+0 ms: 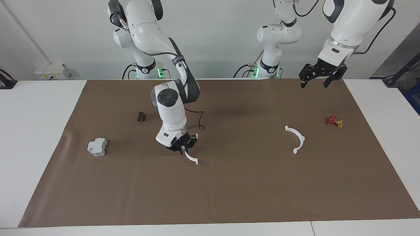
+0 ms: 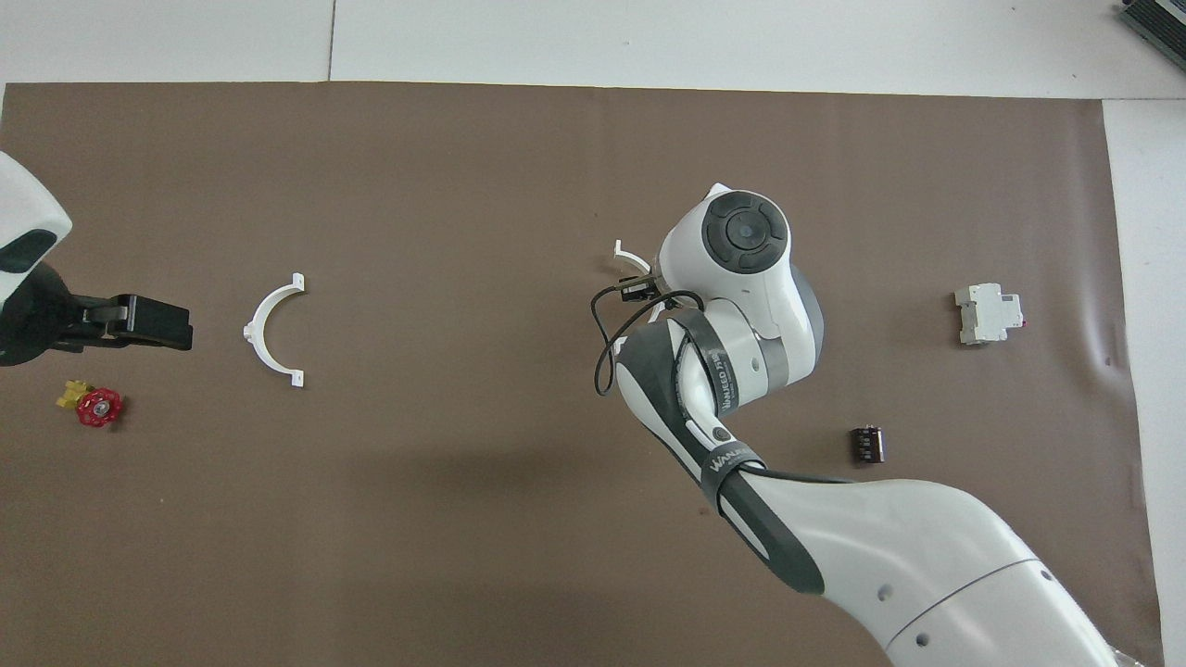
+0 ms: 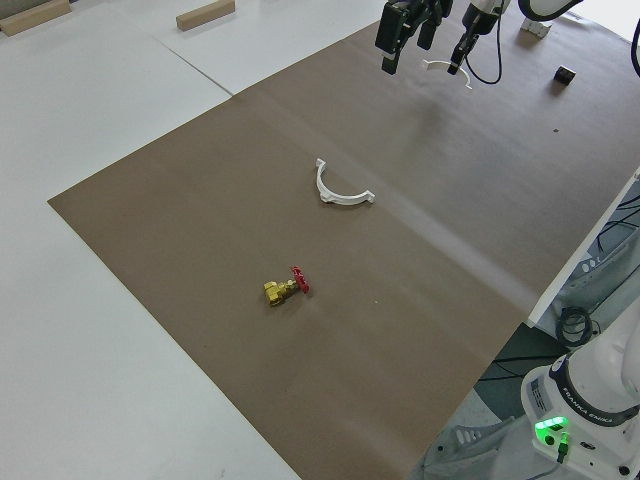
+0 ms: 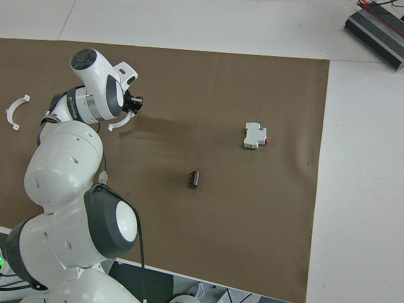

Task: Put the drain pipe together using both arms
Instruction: 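Reach the right gripper to the nearer white half-ring and grasp it, then carry the half-ring with the right gripper to the table center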

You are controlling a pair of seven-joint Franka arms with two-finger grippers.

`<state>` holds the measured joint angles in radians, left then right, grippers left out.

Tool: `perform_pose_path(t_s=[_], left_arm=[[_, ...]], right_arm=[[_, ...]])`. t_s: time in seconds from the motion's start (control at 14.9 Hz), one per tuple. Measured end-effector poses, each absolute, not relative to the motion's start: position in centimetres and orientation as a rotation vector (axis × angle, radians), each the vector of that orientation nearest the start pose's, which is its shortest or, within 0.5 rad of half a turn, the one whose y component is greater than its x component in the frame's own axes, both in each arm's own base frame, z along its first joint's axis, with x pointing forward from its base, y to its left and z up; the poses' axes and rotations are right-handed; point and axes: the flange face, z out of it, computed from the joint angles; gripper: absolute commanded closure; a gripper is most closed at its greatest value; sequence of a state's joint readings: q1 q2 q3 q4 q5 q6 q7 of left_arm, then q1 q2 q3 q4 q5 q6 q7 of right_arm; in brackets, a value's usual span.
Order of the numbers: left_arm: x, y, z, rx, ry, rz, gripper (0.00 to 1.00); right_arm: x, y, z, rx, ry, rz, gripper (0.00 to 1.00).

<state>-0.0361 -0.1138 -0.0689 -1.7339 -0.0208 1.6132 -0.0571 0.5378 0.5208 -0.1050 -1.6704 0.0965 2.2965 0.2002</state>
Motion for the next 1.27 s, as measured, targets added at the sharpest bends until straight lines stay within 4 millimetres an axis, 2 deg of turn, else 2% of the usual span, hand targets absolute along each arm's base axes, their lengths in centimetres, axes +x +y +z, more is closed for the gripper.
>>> perform_pose_path(t_s=[0.47, 1.07, 1.14, 1.21, 1.27], left_arm=[[51.8, -5.9, 61.2, -3.153, 0.073, 0.013, 0.0], [51.8, -5.9, 61.2, -3.153, 0.073, 0.012, 0.0], [51.8, -5.8, 61.2, -3.153, 0.073, 0.011, 0.0], [51.8, -5.8, 61.2, -3.153, 0.072, 0.011, 0.0], [51.8, -5.8, 61.2, -3.153, 0.072, 0.011, 0.0]], right_arm=[[60.0, 33.3, 29.9, -3.07, -0.358, -0.113, 1.0], [59.7, 33.4, 29.1, -3.079, -0.338, -0.092, 1.0], [59.7, 33.4, 29.1, -3.079, -0.338, -0.092, 0.83], [59.7, 33.4, 29.1, -3.079, -0.338, -0.092, 0.01], [59.7, 33.3, 29.1, -3.08, -0.337, -0.091, 0.0]])
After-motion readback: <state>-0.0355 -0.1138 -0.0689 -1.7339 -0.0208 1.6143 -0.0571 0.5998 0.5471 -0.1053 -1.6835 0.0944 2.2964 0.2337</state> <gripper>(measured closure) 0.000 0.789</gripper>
